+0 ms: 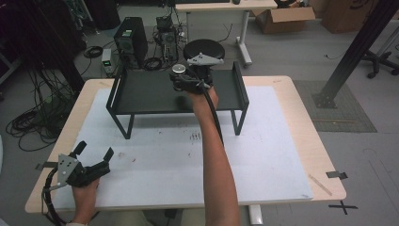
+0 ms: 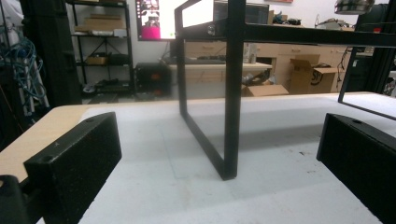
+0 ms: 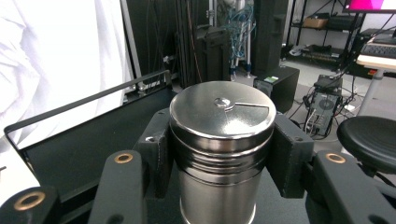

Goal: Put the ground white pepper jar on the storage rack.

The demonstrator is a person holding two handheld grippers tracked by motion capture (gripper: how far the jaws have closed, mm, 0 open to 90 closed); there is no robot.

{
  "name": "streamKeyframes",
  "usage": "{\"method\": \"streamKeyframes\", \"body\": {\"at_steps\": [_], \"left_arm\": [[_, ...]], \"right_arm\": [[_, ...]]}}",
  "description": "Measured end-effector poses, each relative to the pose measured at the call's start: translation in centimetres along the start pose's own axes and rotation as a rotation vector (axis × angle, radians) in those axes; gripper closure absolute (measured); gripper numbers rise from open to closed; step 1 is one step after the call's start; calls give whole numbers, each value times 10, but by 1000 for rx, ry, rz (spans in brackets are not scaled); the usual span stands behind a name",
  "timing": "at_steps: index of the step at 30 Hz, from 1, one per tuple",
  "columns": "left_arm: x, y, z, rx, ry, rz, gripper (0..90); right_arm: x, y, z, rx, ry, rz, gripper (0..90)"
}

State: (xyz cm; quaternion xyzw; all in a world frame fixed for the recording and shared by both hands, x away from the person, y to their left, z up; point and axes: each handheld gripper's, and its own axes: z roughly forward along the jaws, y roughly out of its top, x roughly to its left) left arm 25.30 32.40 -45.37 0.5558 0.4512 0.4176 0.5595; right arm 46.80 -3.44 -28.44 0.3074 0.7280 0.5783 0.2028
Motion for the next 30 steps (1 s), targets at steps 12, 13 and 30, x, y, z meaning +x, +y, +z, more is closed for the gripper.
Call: {"method": "streamKeyframes", "body": {"at_steps": [12, 13, 30], "left_arm": [[0, 0, 0, -2, 0, 0, 2], [0, 0, 0, -2, 0, 0, 2], [-1, 0, 0, 0, 0, 3, 2]], "right_arm": [[-6, -5, 13, 52, -21, 52, 490], [-6, -5, 13, 52, -21, 52, 490], [-7, -9, 21, 97, -20, 70, 489]]}}
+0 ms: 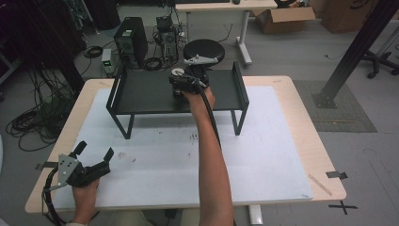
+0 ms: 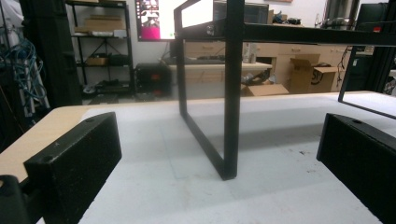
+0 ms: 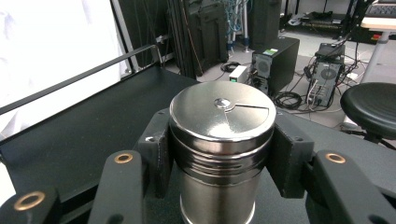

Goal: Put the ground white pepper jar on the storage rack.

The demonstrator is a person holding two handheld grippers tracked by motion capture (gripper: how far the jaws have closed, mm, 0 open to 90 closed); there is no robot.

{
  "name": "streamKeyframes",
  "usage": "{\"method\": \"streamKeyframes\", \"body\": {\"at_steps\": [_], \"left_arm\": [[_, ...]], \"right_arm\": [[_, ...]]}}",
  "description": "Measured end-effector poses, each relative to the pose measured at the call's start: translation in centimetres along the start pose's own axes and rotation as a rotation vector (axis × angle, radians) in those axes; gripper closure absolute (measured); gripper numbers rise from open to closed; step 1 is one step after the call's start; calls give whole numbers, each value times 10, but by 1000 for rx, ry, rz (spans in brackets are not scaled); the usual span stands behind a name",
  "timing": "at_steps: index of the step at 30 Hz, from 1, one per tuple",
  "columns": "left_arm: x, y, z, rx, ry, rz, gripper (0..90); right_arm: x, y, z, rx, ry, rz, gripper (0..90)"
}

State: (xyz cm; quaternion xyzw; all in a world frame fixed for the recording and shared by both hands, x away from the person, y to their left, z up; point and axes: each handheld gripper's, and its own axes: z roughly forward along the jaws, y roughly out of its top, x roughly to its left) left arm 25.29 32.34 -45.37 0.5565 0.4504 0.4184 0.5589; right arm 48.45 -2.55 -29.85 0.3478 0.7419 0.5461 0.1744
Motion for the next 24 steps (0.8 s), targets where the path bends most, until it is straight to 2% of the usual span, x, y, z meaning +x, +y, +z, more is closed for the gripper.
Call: {"method": "streamKeyframes", "body": {"at_steps": [8, 11, 14, 24], "left_arm": [[0, 0, 0, 0, 0, 1, 2], [0, 0, 0, 0, 0, 3, 2], [0, 0, 0, 0, 0, 2, 2], [0, 0, 0, -1, 0, -1, 2]], "right_arm": [[0, 0, 1, 26, -4, -1, 483], [-1, 0, 0, 22, -3, 11, 436], [-1, 0, -1, 19, -4, 24, 426], [-2, -1, -2, 17, -1, 29, 348]]}}
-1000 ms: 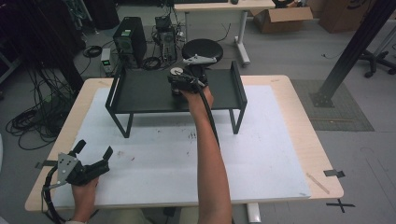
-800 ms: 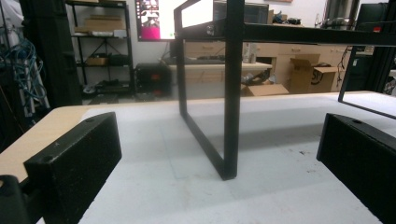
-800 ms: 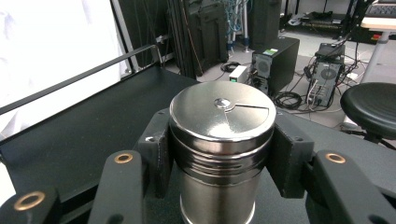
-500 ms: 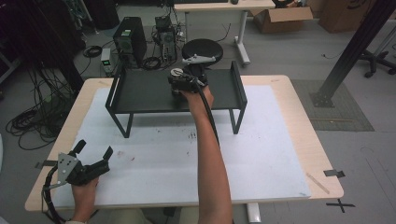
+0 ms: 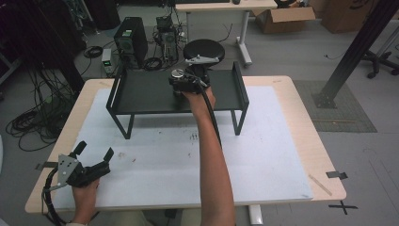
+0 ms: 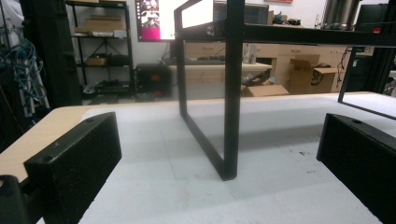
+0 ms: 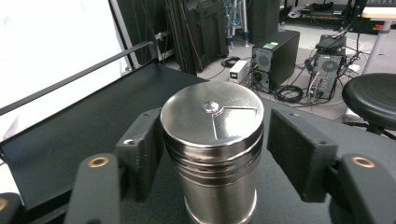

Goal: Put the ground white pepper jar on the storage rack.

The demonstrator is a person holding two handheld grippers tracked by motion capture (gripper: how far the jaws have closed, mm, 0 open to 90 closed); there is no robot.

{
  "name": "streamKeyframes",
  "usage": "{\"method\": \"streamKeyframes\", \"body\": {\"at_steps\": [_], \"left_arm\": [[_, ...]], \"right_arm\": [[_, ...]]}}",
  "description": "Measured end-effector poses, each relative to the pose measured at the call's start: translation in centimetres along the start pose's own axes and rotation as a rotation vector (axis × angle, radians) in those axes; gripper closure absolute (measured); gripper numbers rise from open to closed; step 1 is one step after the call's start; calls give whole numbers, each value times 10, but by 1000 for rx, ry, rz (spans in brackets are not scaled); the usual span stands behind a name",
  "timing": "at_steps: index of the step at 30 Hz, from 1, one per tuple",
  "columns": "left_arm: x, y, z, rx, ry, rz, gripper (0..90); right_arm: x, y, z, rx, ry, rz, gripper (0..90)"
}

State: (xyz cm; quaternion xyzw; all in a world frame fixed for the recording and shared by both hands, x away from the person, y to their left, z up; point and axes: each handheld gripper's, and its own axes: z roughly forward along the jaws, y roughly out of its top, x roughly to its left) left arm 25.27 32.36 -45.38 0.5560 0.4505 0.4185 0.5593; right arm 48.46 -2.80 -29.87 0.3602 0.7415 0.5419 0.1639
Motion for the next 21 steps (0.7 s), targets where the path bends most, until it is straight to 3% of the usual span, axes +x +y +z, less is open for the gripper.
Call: {"method": "streamKeyframes", "body": {"at_steps": [9, 21], "left_arm": [[0, 0, 0, 0, 0, 0, 2], [0, 0, 0, -1, 0, 1, 2]], "right_arm": [[2, 0, 0, -13, -18, -16, 224], [3, 1, -8, -82, -52, -9, 47]]}}
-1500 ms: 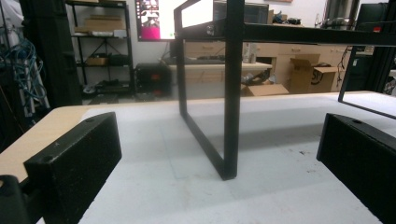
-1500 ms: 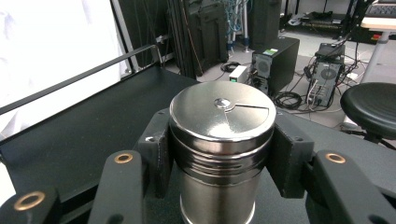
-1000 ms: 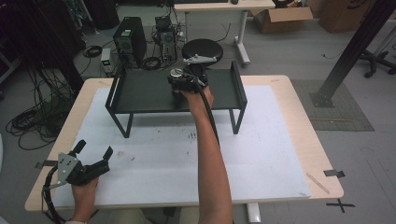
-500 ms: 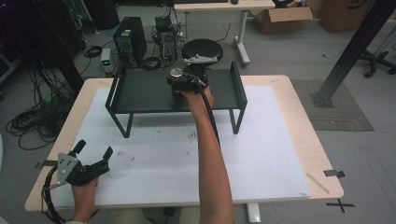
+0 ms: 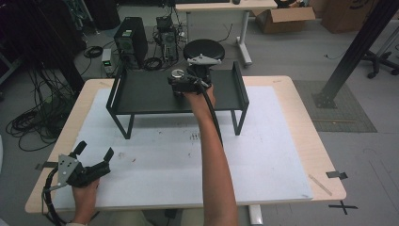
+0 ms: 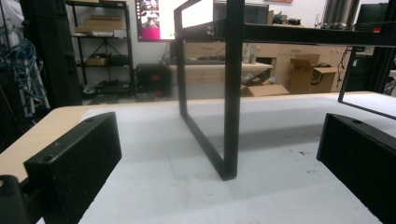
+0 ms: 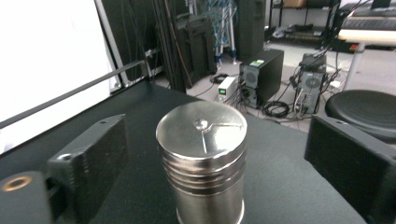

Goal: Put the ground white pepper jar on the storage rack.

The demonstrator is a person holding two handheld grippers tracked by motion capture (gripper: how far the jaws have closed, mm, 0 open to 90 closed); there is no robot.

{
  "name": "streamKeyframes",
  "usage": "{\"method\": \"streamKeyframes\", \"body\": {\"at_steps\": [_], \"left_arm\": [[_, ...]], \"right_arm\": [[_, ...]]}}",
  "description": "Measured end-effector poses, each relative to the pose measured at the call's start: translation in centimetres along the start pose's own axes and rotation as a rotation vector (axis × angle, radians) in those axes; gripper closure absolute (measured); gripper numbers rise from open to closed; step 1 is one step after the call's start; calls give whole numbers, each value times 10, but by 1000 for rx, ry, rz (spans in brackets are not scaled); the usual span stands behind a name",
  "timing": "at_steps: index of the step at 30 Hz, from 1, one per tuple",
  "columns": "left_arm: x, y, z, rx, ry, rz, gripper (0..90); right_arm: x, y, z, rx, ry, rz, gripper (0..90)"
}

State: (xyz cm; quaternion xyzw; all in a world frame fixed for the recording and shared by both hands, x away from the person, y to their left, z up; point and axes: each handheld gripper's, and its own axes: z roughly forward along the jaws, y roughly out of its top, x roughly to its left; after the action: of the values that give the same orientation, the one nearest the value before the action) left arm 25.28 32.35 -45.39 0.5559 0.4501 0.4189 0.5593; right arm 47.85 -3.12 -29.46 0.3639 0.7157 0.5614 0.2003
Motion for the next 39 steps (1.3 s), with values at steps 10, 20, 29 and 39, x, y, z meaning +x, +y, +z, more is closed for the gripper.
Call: {"method": "streamKeyframes", "body": {"at_steps": [10, 20, 29, 39], "left_arm": [[0, 0, 0, 2, 0, 2, 2], [0, 0, 0, 3, 0, 3, 2], [-1, 0, 0, 4, 1, 5, 2], [-1, 0, 0, 6, 1, 8, 2]], "right_arm": [[0, 6, -19, -54, -17, -30, 0], [0, 11, -44, -74, -6, -56, 0], [-3, 10, -74, -137, -6, -57, 0], [-4, -3, -107, -180, -26, -73, 0]]}}
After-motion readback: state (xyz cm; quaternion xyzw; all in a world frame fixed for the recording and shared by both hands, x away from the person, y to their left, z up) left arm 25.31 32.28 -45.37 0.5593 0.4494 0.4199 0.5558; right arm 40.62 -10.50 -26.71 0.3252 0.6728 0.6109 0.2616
